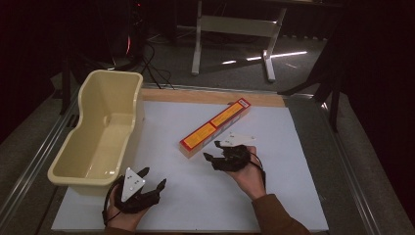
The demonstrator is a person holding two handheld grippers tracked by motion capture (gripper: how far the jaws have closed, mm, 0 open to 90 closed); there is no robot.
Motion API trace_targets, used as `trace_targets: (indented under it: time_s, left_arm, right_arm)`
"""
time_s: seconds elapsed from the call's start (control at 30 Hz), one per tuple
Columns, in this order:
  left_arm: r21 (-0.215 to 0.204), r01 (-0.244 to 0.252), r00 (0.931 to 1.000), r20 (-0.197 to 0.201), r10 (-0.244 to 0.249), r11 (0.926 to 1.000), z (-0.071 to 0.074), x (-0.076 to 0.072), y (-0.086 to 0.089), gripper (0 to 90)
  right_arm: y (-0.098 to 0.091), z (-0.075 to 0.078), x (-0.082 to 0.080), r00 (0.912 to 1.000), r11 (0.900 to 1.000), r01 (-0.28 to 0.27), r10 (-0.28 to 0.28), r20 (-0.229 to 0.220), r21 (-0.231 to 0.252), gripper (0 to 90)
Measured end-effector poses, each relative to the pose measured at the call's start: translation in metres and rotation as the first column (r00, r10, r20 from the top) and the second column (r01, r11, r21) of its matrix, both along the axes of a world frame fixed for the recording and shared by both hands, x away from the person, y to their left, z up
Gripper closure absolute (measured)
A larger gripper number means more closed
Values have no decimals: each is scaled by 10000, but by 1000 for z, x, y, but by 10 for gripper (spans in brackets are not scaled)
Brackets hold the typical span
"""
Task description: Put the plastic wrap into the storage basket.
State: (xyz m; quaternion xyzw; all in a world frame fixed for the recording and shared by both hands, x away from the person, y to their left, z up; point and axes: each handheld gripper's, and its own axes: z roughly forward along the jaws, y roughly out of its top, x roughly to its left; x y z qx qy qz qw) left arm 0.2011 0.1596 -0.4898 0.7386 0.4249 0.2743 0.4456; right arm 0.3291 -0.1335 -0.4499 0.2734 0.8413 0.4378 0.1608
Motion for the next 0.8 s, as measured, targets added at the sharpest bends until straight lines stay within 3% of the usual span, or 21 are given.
trace_targets:
  time_s: [0.1, 0.33, 0.4, 0.6, 0.8]
  left_arm:
    - [-38, -33, 10000, 43, 34, 10000, 0, 0, 0, 328]
    - [-48, -63, 9999, 126, 63, 10000, 1, -1, 1, 329]
    - [-40, -44, 9999, 141, 45, 10000, 1, -1, 0, 329]
    - [-20, 0, 9999, 153, 1, 10000, 1, -1, -2, 329]
    - [-33, 57, 9998, 171, -57, 10000, 1, -1, -3, 329]
  right_arm:
    - [13, -2, 12, 10000, 9999, -73, 72, -66, -103, 456]
    - [37, -12, 36, 9973, 9988, -491, 487, -549, -54, 827]
    - [44, -15, 40, 9971, 9987, -482, 474, -600, -136, 880]
    - [67, -20, 57, 9961, 9995, -226, 207, -854, -220, 897]
    - [96, -30, 73, 9922, 9979, 23, -104, -1240, -654, 897]
